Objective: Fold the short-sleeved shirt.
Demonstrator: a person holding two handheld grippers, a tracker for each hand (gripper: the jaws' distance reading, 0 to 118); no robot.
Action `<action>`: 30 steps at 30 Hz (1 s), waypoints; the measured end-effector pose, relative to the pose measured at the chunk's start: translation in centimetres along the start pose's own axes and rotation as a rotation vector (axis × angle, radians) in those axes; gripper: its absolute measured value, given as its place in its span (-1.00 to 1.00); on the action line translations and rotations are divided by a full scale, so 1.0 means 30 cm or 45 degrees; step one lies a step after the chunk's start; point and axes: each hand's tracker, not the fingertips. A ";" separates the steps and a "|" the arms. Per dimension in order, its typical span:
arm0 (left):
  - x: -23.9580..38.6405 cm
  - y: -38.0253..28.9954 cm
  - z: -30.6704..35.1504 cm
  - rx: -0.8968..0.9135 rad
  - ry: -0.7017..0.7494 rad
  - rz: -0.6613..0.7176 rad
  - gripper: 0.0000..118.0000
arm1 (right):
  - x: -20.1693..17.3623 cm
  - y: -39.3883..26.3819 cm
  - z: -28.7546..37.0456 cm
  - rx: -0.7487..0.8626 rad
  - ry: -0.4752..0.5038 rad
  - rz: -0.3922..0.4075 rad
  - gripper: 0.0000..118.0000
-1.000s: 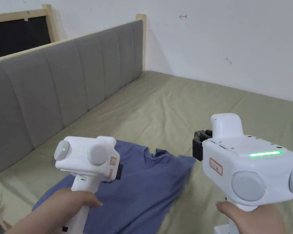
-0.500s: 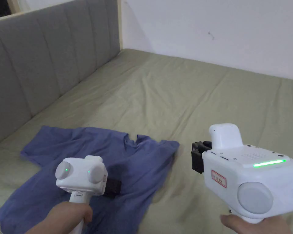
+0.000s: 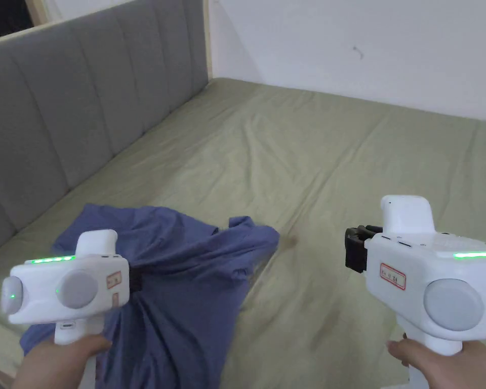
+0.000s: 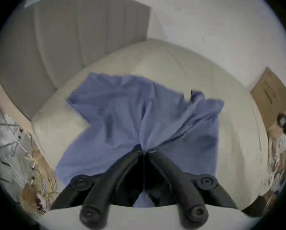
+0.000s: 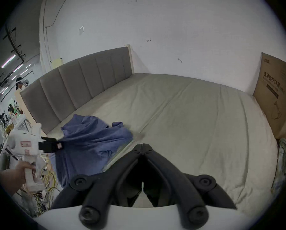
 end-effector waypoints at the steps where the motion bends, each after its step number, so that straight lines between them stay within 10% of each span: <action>1: 0.002 0.020 0.045 0.046 0.018 -0.011 -1.00 | -0.002 0.003 0.012 0.010 0.002 0.000 -1.00; 10: 0.095 0.201 0.368 0.389 -0.037 -0.200 -1.00 | 0.028 0.026 0.150 0.156 -0.014 -0.030 -1.00; 20: 0.692 0.397 0.748 0.631 -0.564 -0.469 -1.00 | 0.306 0.054 0.502 0.369 -0.216 -0.237 -1.00; 30: 1.229 0.335 0.703 0.394 -0.907 -0.665 -1.00 | 0.582 -0.029 0.843 0.420 -0.555 -0.249 -1.00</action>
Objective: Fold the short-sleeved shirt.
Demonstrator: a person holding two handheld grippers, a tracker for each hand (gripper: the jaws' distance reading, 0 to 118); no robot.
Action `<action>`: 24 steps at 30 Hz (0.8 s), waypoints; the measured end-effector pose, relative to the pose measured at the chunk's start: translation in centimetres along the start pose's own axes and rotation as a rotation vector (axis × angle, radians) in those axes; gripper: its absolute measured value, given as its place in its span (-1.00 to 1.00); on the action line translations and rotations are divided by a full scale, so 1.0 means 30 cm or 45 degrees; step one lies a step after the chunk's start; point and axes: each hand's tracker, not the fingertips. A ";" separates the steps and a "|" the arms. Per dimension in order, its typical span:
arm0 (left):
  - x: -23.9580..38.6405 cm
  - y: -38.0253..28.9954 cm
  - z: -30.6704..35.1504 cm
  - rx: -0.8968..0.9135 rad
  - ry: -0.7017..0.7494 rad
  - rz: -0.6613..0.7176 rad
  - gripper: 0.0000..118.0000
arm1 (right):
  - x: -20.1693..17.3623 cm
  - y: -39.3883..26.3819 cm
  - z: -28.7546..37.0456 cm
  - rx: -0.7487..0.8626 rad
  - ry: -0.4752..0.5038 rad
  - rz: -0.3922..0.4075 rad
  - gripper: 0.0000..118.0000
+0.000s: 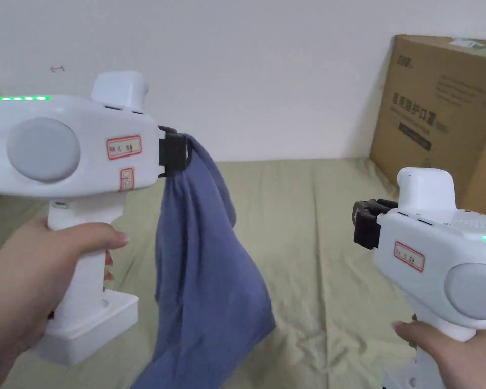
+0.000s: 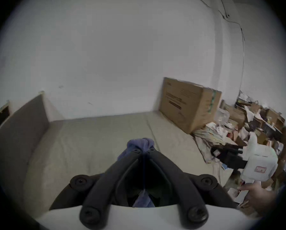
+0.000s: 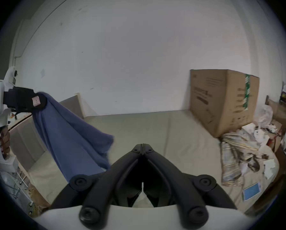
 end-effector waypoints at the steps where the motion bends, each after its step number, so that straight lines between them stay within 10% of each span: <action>1: 0.022 -0.017 -0.051 -0.039 -0.047 0.027 -1.00 | 0.022 -0.003 0.002 -0.002 -0.010 -0.001 -1.00; 12: 0.043 -0.554 -0.709 -0.895 -0.100 0.420 -0.97 | 0.114 -0.153 -0.088 -0.150 -0.055 -0.043 -1.00; 14: 0.018 -0.646 -0.743 -0.955 -0.079 0.461 -0.65 | 0.116 -0.189 -0.115 -0.184 -0.054 -0.034 -1.00; 16: 0.001 -0.708 -0.736 -0.963 -0.066 0.471 0.48 | 0.118 -0.216 -0.138 -0.215 -0.054 -0.034 -1.00; 17: -0.008 -0.721 -0.727 -0.957 -0.061 0.480 0.66 | 0.119 -0.228 -0.147 -0.230 -0.056 -0.037 -1.00; 24: -0.070 -0.576 -0.459 -0.487 -0.023 0.373 0.71 | 0.118 -0.244 -0.159 -0.215 -0.067 -0.069 -1.00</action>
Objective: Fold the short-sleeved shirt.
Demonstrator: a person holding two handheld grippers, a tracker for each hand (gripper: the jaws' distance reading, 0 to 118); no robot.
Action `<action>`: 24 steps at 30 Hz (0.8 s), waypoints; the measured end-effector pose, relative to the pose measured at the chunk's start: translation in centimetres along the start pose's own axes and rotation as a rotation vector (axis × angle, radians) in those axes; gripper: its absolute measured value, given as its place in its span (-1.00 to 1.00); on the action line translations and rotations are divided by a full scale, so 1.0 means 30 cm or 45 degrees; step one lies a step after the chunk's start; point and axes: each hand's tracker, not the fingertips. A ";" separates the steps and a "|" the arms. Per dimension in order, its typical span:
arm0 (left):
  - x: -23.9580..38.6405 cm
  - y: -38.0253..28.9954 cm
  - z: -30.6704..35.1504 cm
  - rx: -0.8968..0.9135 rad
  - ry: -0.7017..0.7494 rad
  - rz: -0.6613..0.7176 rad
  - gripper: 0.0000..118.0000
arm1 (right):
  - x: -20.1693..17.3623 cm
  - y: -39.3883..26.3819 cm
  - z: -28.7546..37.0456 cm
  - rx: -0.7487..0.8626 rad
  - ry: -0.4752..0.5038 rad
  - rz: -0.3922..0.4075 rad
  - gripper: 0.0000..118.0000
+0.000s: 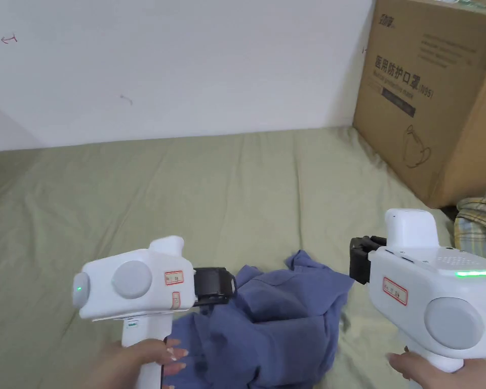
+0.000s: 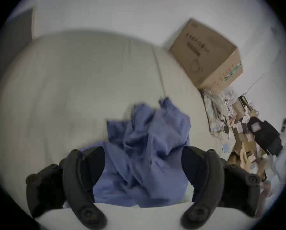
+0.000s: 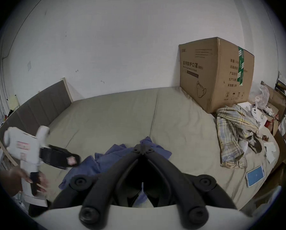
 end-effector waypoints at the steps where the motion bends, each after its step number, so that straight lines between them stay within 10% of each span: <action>1: 0.009 -0.004 0.060 0.095 0.046 -0.062 0.70 | -0.001 0.001 0.007 0.016 -0.001 -0.007 -1.00; 5: 0.008 -0.091 0.265 0.318 0.288 -0.193 0.28 | -0.003 -0.002 0.042 0.093 -0.012 -0.033 -1.00; 9: -0.056 -0.193 0.370 0.342 0.359 -0.085 -0.95 | 0.000 -0.008 0.067 0.138 -0.025 -0.064 -1.00; 18: -0.319 -0.273 0.202 -0.200 0.436 0.178 -1.00 | 0.023 -0.017 0.064 0.109 -0.037 -0.097 -1.00; 20: -0.352 -0.302 0.119 -0.276 0.460 0.198 -0.46 | 0.029 -0.024 0.061 0.094 -0.038 -0.106 -1.00; 22: -0.395 -0.337 0.040 -0.360 0.432 0.238 0.94 | 0.036 -0.033 0.058 0.080 -0.040 -0.104 -1.00; 24: -0.385 -0.361 0.006 -0.339 0.416 0.240 0.94 | 0.045 -0.042 0.057 0.071 -0.052 -0.091 -1.00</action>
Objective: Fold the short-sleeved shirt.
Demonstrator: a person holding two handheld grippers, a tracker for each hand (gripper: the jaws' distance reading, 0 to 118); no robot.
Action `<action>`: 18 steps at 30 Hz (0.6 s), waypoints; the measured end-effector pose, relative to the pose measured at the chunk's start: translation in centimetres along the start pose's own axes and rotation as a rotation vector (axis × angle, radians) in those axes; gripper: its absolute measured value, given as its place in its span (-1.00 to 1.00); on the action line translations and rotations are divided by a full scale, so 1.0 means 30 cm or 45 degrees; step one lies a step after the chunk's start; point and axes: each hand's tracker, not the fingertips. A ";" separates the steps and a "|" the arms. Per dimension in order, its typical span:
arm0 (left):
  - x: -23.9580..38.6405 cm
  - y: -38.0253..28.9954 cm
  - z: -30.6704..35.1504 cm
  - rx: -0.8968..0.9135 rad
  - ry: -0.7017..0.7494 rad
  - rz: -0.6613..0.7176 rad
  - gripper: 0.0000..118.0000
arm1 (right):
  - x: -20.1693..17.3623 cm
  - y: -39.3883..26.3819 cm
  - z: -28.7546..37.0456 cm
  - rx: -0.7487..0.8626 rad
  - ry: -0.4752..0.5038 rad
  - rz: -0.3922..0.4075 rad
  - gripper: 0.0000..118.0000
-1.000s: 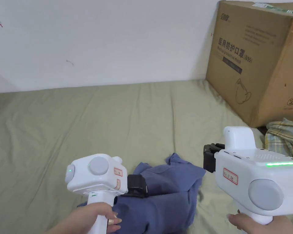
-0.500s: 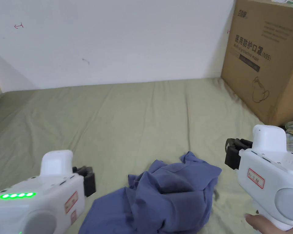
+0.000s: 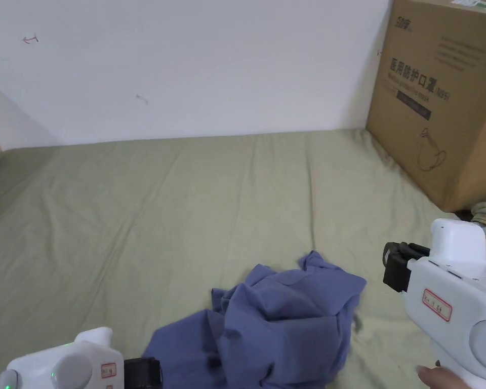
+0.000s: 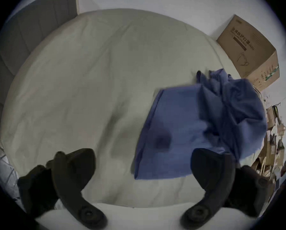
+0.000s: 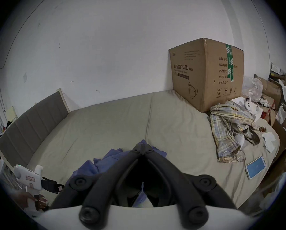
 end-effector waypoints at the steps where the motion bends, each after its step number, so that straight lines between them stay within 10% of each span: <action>1: 0.006 -0.004 -0.023 -0.023 -0.005 -0.003 0.94 | 0.005 -0.002 -0.002 -0.005 -0.008 0.007 -1.00; 6: 0.070 -0.059 -0.068 -0.055 0.049 -0.142 0.75 | 0.069 0.006 -0.052 -0.025 -0.056 -0.124 -1.00; 8: 0.088 -0.072 -0.014 0.017 0.079 -0.248 -0.05 | 0.098 0.011 -0.099 -0.055 -0.063 -0.170 -1.00; 9: 0.087 -0.078 0.018 0.062 0.019 -0.263 -0.88 | 0.115 0.011 -0.130 -0.070 -0.064 -0.191 -1.00; 17: 0.000 -0.067 0.241 0.244 -0.241 0.004 -0.98 | 0.213 0.031 -0.471 -0.286 0.027 -0.237 -0.94; 18: 0.002 -0.070 0.250 0.253 -0.226 -0.014 -0.98 | 0.215 0.033 -0.534 -0.352 0.018 -0.212 -0.24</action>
